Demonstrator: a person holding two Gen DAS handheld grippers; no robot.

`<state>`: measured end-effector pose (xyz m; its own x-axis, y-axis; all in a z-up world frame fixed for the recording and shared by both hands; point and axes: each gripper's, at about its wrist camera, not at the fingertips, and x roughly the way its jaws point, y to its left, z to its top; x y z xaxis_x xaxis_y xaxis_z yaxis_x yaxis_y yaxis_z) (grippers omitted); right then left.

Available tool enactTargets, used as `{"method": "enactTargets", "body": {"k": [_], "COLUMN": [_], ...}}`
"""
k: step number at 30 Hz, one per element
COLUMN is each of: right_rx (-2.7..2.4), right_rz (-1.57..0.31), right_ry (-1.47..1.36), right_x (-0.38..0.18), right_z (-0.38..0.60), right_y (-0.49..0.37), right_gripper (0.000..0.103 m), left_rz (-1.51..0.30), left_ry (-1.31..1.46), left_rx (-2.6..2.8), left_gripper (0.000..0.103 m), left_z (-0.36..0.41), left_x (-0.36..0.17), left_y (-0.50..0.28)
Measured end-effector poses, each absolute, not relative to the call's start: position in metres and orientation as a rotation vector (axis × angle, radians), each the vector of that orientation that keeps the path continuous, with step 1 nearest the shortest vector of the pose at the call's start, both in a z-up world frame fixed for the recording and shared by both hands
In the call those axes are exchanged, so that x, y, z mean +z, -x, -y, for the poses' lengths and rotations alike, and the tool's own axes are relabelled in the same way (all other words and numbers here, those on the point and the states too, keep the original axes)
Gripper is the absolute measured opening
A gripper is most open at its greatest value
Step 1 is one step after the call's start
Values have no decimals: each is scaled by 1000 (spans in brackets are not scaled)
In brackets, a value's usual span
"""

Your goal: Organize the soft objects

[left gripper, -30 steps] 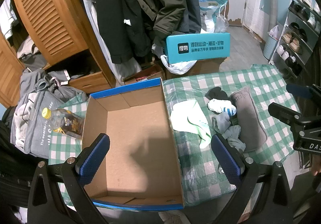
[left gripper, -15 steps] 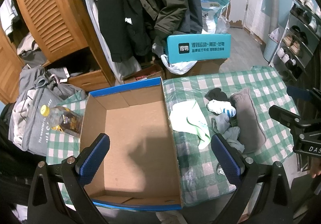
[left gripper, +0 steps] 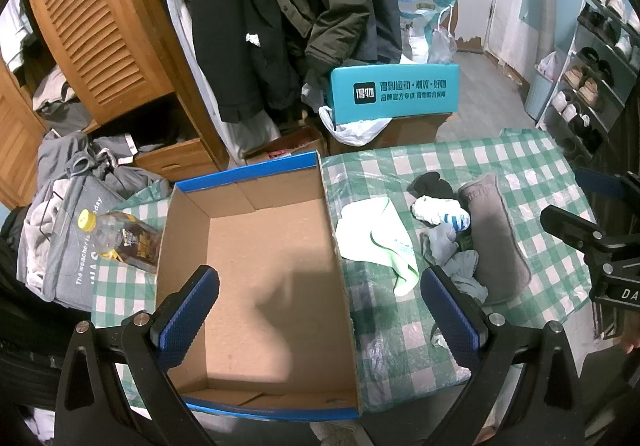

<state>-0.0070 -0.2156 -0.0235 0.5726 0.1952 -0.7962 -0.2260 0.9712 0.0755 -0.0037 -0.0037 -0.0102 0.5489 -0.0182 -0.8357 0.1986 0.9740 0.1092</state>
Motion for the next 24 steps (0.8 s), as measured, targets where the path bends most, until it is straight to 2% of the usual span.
{"method": "enactTargets", "body": {"k": [12,24], "right_rx": [218,142], "right_rz": [-939,-1009], "right_ry": [35,49], "right_x": [-28,-53], "right_z": [233,252], "right_y": [1,-19], "right_gripper": [86,86], "left_rz": [-1054,-1165], "left_ry": [-227,-235], "left_rx": [-110,-206], "left_gripper": [102,102], "left_z": [16,64], "left_x": [-38,-61], "left_y": [-10,-28]}}
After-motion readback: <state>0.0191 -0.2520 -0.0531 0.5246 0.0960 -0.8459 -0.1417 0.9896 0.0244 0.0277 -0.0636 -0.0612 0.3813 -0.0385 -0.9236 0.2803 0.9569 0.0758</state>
